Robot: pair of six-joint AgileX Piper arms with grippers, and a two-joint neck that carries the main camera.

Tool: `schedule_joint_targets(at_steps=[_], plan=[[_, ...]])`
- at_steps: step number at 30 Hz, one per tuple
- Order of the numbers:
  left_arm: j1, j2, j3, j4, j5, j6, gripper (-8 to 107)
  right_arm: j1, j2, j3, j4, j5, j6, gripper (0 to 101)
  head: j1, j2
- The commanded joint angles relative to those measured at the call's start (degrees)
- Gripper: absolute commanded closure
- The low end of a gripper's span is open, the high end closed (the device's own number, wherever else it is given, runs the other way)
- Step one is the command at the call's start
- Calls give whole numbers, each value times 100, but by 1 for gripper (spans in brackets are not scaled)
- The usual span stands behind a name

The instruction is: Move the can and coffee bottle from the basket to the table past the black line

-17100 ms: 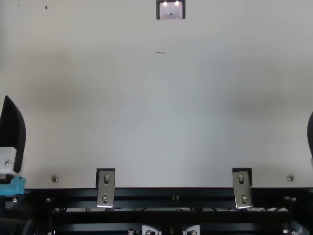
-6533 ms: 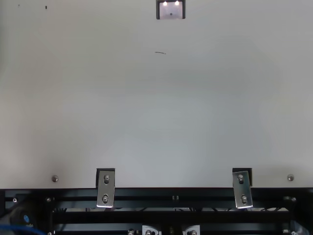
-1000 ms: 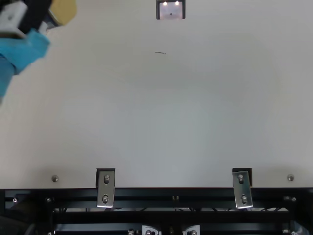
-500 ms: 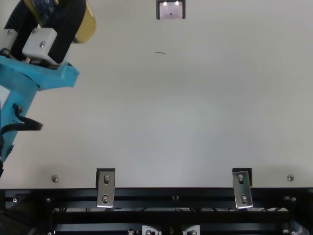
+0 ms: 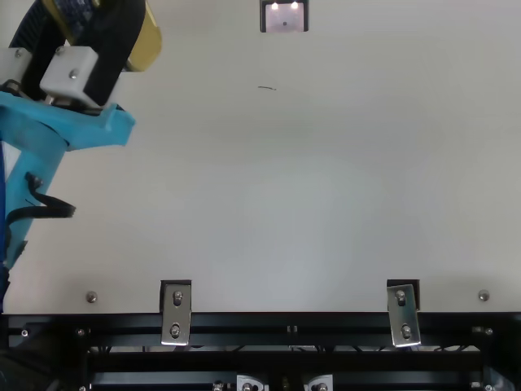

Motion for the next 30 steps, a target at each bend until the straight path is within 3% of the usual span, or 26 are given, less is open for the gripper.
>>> schedule_joint_targets(at_steps=[1, 15, 30], plan=[[-147, 55, 99, 25, -155, -39, 89, 0, 0, 0, 0, 0, 0, 0, -23, -11], [-1017, 819, 735, 835, -1727, -903, 89, 0, 0, 0, 0, 0, 0, 0, -23, -11], [-729, 2494, 341, 2669, -2941, -2191, 89, 0, 0, 0, 0, 0, 0, 0, -23, -11]])
